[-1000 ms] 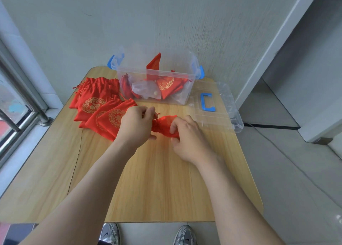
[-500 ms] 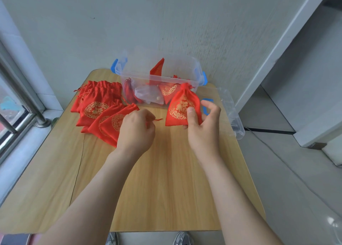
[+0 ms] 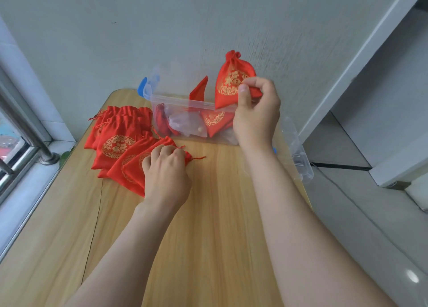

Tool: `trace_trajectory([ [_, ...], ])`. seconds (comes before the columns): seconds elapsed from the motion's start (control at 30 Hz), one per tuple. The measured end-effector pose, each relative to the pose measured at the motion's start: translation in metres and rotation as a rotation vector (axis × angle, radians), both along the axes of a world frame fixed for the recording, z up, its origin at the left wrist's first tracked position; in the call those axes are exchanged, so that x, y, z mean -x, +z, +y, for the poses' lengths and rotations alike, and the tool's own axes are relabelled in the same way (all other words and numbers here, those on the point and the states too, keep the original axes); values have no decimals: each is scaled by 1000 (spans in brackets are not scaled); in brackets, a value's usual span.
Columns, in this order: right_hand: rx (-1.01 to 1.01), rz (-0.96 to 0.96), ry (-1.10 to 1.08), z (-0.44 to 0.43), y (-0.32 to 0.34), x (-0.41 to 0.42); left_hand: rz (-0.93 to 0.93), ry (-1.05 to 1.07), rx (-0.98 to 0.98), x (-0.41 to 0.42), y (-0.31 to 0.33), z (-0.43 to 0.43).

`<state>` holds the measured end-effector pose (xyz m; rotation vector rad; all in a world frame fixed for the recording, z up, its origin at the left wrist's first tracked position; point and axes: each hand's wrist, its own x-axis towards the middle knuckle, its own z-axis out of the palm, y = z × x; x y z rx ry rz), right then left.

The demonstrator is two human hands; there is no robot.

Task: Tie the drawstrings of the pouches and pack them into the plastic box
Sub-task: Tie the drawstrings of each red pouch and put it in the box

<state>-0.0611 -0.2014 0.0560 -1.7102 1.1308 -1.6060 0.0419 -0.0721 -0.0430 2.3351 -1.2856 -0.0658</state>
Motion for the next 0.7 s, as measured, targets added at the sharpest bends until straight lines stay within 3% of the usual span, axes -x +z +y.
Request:
trace_trajectory([
  [0.17, -72, 186, -60, -37, 6, -14, -56, 49, -110, -2, 0, 3],
  [0.3, -98, 645, -232, -45, 4, -15, -74, 59, -184, 0, 0, 2],
  [0.37, -111, 757, -363, -36, 5, -15, -71, 71, -197, 1, 1, 1],
  [0.57, 43, 604, -282, 11, -15, -10, -69, 160, -234, -1, 0, -4],
  [0.7, -82, 542, -160, 46, -35, -5, -90, 200, -160, 3, 2, -3],
])
